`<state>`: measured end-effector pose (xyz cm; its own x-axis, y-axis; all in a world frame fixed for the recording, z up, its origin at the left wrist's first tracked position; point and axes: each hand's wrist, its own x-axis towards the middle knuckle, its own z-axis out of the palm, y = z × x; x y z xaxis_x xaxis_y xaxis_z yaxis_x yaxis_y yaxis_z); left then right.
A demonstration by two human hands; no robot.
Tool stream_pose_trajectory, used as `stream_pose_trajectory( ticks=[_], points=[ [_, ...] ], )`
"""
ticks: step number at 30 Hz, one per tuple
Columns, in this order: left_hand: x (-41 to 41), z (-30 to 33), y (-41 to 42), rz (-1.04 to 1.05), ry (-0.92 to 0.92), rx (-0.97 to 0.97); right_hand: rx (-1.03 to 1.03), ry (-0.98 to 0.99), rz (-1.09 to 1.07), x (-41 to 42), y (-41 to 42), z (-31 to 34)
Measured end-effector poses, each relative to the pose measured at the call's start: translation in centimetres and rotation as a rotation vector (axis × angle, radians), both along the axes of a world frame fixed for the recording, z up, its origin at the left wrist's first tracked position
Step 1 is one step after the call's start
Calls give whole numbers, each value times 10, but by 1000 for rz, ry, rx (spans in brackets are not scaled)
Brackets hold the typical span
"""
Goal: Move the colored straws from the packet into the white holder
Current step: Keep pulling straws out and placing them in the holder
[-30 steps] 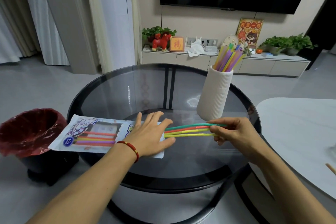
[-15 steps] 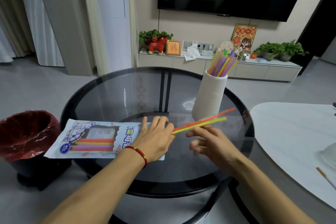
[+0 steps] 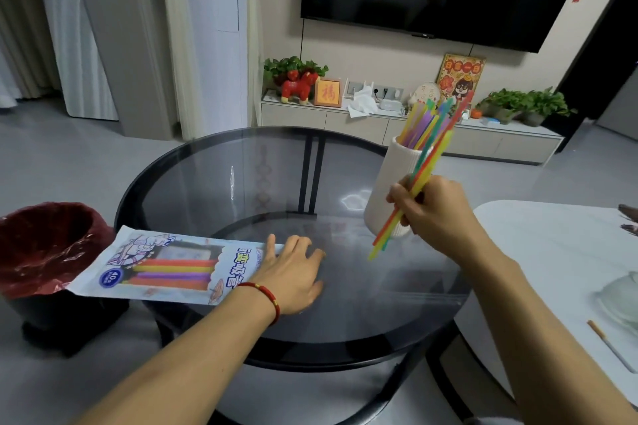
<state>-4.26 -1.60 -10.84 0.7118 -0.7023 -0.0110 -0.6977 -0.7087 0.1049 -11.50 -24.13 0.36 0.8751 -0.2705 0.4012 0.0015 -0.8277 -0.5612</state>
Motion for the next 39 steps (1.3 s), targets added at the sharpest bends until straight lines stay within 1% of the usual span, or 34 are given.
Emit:
stream_pose_trajectory(
  ticks=[2,5,6,9,12,13,16,20,25,27,29,30,33,34,36,39],
  points=[
    [0,1,0,-5,-3,-6,-66,70,15,6,6,-5],
    [-3,3,-1,-10,-7,-5,-118,227,65,9,17,-29],
    [-5,3,-2,-12,-5,-3,-132,240,62,8,17,-37],
    [-7,4,-3,-23,4,-5,-108,152,-4,8,13,-47],
    [-8,6,-6,-24,12,-12,55,22,-57,4,8,-51],
    [-8,7,-6,-20,14,-20,99,13,-52,2,8,-53],
    [-10,8,-10,-17,17,-33,135,68,-33,-2,9,-58],
    [-12,9,-11,-18,11,-36,246,6,-36,-5,6,-60],
    [-12,10,-11,-12,4,-43,228,91,-25,-11,1,-61],
    [-12,10,-11,-13,2,-54,191,89,-20,-11,-1,-55],
    [-11,9,-12,-13,-3,-77,207,2,-38,-10,-4,-42],
    [-11,9,-12,-14,-8,-93,284,-90,-50,-8,-7,-32],
    [-10,9,-13,-18,-19,-143,622,-417,-34,-2,-22,7],
    [-10,9,-12,-18,-22,-155,673,-495,-36,1,-28,20],
    [-9,10,-12,-17,-27,-164,644,-568,-65,8,-39,41],
    [-9,10,-12,-19,-27,-173,485,-522,-133,22,-49,57]
  ],
)
